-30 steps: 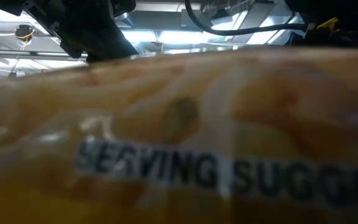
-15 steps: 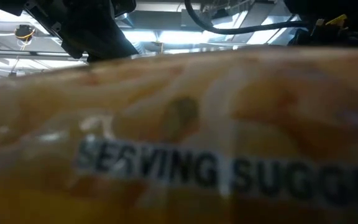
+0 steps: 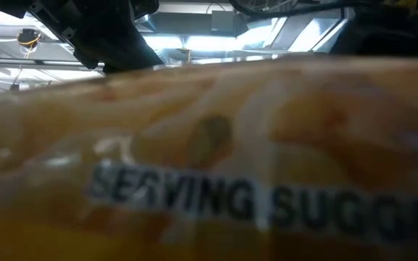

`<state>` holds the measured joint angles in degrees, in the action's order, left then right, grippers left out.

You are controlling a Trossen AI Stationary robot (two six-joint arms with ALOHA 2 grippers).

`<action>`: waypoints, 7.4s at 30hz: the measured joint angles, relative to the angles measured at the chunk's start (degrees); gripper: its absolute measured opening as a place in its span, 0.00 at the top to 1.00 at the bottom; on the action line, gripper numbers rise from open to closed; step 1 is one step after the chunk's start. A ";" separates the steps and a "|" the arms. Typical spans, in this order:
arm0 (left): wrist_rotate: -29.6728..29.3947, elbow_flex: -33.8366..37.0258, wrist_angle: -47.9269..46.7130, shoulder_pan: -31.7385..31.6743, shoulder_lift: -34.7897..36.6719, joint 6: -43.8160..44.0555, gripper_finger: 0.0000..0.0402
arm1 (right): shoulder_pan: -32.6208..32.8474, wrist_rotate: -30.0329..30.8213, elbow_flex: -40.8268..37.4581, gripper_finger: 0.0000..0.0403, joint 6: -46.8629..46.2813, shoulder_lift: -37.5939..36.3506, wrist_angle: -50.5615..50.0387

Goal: Sort Maruchan noodles
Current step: Put the yellow noodle pack into the white middle bin

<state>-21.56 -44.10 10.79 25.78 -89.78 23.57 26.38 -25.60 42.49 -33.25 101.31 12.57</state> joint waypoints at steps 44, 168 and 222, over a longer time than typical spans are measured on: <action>-0.07 -0.01 0.55 0.00 0.00 0.00 0.46 | 9.18 40.97 27.07 0.65 5.13 -6.18 -58.22; -1.57 0.00 -2.60 1.62 4.28 -1.77 0.46 | -32.05 20.95 39.31 0.73 41.63 11.00 -58.49; -0.02 0.00 -2.61 1.51 4.28 -2.73 0.46 | -32.03 42.58 39.33 0.40 36.47 7.53 -56.65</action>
<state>-21.58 -44.10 8.17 27.29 -85.49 20.84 -5.65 16.98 81.82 3.22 108.84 -44.08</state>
